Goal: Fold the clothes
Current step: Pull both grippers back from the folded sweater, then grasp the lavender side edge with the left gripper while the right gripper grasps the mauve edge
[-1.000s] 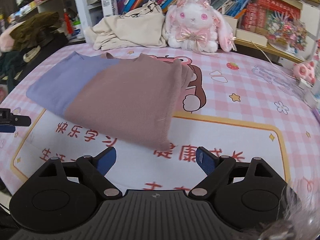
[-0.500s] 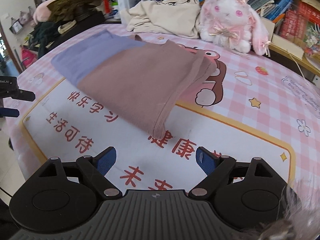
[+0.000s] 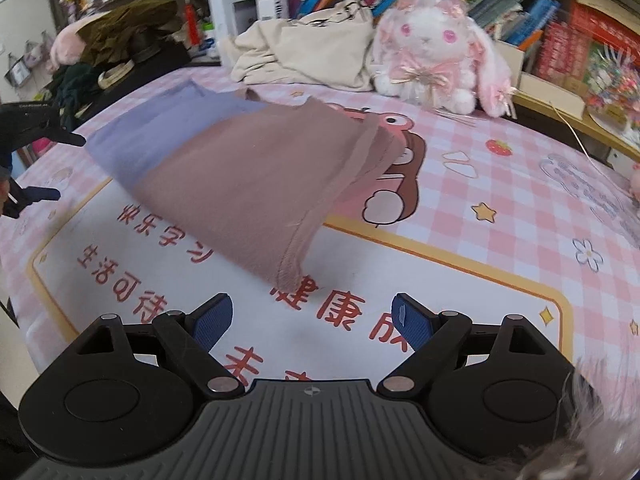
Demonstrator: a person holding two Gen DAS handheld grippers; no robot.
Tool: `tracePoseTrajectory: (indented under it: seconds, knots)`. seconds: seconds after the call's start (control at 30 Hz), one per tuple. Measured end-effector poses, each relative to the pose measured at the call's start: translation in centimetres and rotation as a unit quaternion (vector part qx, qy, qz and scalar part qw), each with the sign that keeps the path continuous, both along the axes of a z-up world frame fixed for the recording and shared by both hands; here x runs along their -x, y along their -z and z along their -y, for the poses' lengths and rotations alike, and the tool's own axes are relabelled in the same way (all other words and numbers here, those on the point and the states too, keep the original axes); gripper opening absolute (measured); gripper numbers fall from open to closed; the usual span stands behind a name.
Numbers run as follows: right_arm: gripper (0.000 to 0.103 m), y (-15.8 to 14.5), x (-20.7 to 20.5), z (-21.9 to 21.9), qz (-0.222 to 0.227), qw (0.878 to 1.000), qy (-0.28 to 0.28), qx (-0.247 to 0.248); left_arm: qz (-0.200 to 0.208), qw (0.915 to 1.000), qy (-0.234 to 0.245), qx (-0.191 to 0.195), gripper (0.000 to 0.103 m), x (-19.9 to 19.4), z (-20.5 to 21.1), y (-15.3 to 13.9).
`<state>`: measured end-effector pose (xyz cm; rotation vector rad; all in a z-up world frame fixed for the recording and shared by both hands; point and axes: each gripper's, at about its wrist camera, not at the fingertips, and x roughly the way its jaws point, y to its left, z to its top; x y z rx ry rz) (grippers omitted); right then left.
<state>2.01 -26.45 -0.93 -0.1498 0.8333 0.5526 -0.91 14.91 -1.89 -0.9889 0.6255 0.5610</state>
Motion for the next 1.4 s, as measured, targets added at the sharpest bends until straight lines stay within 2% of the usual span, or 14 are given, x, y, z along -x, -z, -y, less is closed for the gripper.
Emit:
tracePoseTrajectory:
  seconds: [0.2, 0.33, 0.53, 0.67, 0.73, 0.77, 0.83, 0.87, 0.93, 0.97, 1.0, 1.2, 1.33, 1.4]
  knots:
    - [0.083, -0.2, -0.2, 0.3, 0.000, 0.999, 0.051, -0.007, 0.024, 0.9987, -0.023, 0.038, 0.078, -1.4, -2.3, 1.4]
    - [0.075, -0.3, -0.4, 0.1, -0.002, 0.996, 0.084, -0.007, 0.042, 0.9975, -0.017, 0.054, 0.078, -3.0, -3.0, 1.9]
    - [0.064, -0.7, -1.1, -1.1, 0.004, 0.993, 0.118, -0.005, 0.032, 0.9987, 0.006, 0.039, 0.076, -4.7, -3.4, 1.8]
    - [0.057, -0.8, -2.7, -1.7, -0.005, 0.989, 0.144, -0.026, 0.027, 0.9988, 0.011, 0.039, 0.053, -5.2, -3.9, 2.1]
    - [0.052, -0.5, -3.7, -1.9, -0.018, 0.986, 0.159, -0.042, 0.022, 0.9988, 0.010, 0.043, 0.033, -5.2, -4.1, 2.3]
    - [0.045, -0.1, -4.4, -2.0, -0.034, 0.985, 0.163, -0.049, 0.018, 0.9988, 0.010, 0.045, 0.021, -5.1, -4.2, 2.5]
    - [0.027, 0.6, -5.2, -2.4, -0.062, 0.982, 0.167, -0.061, 0.014, 0.9988, 0.014, 0.044, 0.009, -4.8, -4.1, 2.5]
    - [0.025, 0.9, -5.4, -2.7, -0.071, 0.981, 0.167, -0.066, 0.027, 0.9989, 0.027, 0.026, 0.007, -4.4, -3.8, 1.8]
    - [0.018, 1.0, -5.2, -3.5, -0.070, 0.982, 0.160, -0.066, 0.064, 0.9942, 0.079, -0.037, 0.007, -3.8, -2.6, -0.5]
    - [0.018, 1.0, -5.1, -3.8, -0.069, 0.983, 0.155, -0.065, 0.086, 0.9892, 0.103, -0.058, 0.007, -3.3, -2.2, -1.5]
    - [0.017, 1.0, -5.1, -4.2, -0.070, 0.984, 0.152, -0.062, 0.101, 0.9864, 0.116, -0.057, 0.008, -2.9, -2.2, -2.0]
    - [0.017, 1.1, -5.0, -5.9, -0.067, 0.986, 0.142, -0.054, 0.061, 0.9947, 0.078, 0.029, 0.010, -2.0, -5.9, 2.1]
    - [0.017, 1.2, -5.1, -6.0, -0.066, 0.987, 0.140, -0.049, 0.059, 0.9930, 0.092, 0.045, 0.034, -3.0, -5.9, 3.5]
    - [0.017, 1.3, -5.2, -5.9, -0.066, 0.988, 0.136, -0.046, 0.072, 0.9913, 0.103, 0.039, 0.045, -3.6, -5.5, 3.8]
